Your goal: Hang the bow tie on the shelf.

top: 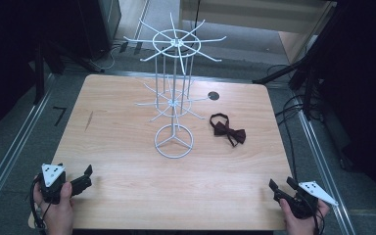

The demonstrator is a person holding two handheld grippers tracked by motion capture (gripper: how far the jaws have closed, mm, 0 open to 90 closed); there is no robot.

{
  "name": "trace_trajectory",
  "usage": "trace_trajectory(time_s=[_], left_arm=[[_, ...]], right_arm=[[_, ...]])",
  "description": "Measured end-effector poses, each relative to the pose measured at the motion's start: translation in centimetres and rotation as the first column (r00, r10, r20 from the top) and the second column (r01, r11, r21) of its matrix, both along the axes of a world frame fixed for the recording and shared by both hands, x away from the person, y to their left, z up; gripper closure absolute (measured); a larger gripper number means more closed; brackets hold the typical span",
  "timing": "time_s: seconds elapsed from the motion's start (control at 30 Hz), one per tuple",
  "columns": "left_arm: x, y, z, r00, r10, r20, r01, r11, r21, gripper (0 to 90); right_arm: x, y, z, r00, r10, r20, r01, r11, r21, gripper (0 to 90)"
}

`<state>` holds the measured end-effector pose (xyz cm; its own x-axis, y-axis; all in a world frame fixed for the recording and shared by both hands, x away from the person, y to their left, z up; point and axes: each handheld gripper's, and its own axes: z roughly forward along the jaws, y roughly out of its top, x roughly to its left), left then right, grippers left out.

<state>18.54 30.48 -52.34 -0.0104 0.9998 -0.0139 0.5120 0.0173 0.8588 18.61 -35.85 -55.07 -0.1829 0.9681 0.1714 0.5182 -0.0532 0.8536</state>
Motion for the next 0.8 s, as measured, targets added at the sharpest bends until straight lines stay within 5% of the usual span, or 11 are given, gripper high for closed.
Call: trace_trajectory(time_s=[0.2,0.37,0.6,0.8], left_arm=[[-0.1,-0.4,0.0,0.9999,0.011,0.013,-0.011,0.9992,0.038,7.6],[0.0,-0.3,0.0,1.0,-0.006,-0.002,0.006,0.9996,0.028,7.6],[0.2,-0.5,0.0,0.9995,-0.026,-0.018,0.027,0.9988,0.042,7.6],[0.2,-0.6,0.0,0.9994,-0.03,-0.016,0.031,0.9984,0.047,7.6]], right_arm=[[0.2,-0.2,0.1,0.9987,-0.042,-0.028,0.043,0.999,0.017,32.2],[0.5,0.2,1.5,0.9982,-0.027,-0.053,0.025,0.999,-0.038,33.5],[3.6,2.4,3.5,0.9863,0.027,-0.163,-0.037,0.998,-0.06,34.2],[6.3,4.3,4.4,0.9747,0.071,-0.212,-0.103,0.985,-0.14,34.1]])
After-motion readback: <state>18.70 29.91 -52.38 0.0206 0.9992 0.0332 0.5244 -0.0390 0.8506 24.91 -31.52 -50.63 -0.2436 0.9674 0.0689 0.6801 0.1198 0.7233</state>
